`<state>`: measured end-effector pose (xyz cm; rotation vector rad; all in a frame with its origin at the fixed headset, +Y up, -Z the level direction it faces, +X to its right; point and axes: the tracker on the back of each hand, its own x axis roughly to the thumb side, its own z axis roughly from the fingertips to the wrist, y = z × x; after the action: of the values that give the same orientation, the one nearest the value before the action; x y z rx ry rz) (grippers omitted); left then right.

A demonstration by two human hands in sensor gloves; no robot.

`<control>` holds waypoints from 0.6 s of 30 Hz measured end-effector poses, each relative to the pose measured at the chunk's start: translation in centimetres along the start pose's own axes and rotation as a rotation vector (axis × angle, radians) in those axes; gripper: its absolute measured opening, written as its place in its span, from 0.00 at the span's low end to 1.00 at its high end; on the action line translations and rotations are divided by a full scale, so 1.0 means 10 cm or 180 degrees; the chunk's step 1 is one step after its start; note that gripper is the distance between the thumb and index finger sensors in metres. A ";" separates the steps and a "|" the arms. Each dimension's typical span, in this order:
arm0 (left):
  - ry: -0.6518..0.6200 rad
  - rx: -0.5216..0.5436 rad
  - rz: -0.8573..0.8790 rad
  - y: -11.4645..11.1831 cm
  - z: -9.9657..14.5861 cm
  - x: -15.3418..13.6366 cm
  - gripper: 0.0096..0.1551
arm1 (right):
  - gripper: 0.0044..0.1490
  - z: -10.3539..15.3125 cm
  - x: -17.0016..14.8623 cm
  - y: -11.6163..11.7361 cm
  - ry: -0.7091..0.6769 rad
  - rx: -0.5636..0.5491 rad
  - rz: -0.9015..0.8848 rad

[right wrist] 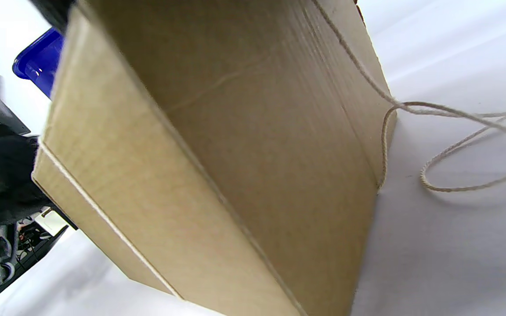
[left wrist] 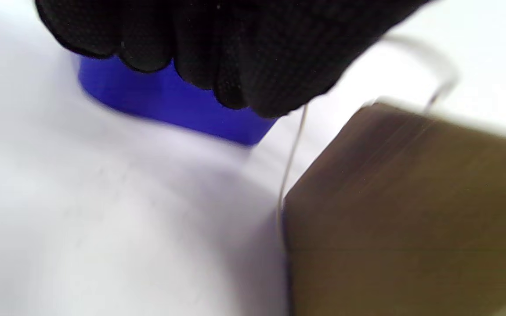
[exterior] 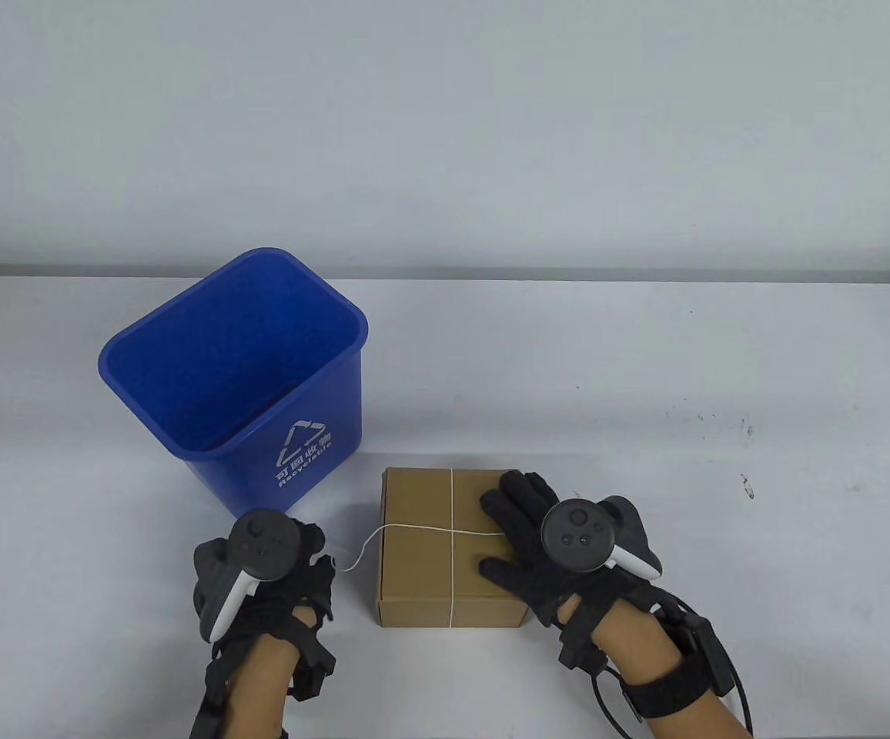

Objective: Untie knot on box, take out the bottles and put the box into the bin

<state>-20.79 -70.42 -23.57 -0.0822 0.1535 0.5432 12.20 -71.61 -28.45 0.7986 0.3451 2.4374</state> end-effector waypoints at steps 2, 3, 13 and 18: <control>-0.0135 0.0220 0.0087 0.08 0.08 0.02 0.31 | 0.52 0.00 0.00 0.00 -0.0001 -0.0002 -0.0005; -0.0213 0.0310 0.0199 0.11 0.09 0.03 0.30 | 0.52 0.00 0.00 0.00 -0.0001 -0.0003 -0.0007; -0.1028 0.0058 0.0494 -0.13 0.01 0.24 0.33 | 0.52 0.00 0.00 0.01 -0.0005 -0.0014 -0.0010; -0.0968 -0.0131 0.0259 -0.28 -0.12 0.24 0.33 | 0.52 0.00 0.01 0.01 -0.0001 -0.0015 -0.0004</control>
<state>-17.41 -71.76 -25.03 -0.0328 -0.1514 0.6334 12.10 -71.69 -28.38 0.7964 0.3394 2.4359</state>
